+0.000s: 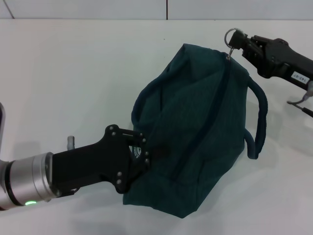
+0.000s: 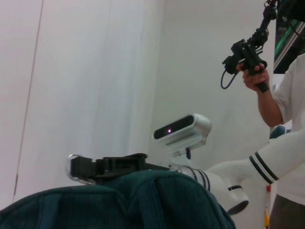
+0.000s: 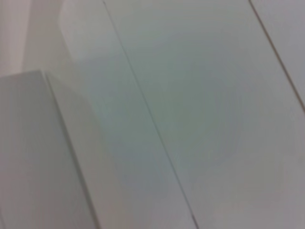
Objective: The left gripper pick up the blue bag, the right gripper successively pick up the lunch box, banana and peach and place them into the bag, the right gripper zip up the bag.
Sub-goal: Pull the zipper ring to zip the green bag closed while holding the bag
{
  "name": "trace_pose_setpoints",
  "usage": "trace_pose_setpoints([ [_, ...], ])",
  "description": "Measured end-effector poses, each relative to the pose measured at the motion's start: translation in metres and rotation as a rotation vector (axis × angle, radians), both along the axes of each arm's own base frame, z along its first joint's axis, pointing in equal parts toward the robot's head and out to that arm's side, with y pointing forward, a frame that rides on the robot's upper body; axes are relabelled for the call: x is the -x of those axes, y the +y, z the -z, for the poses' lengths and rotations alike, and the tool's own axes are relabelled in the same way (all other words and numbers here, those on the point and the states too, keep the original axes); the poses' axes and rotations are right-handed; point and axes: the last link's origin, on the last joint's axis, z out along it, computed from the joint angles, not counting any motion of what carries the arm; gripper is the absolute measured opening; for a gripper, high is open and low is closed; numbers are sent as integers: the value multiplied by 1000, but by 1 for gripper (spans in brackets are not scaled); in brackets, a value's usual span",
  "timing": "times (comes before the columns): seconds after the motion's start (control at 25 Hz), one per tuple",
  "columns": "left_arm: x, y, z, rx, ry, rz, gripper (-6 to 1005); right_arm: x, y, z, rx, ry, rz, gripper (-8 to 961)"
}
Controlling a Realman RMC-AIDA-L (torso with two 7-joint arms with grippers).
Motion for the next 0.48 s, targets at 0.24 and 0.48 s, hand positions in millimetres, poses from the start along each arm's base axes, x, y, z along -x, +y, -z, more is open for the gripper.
trace_pose_setpoints([
  [0.24, 0, -2, 2, 19, 11, 12, 141, -4, 10, 4, -62, -66, 31, 3],
  [0.48, 2, 4, -5, -20, -28, -56, 150, -17, -3, 5, -141, -104, 10, 3],
])
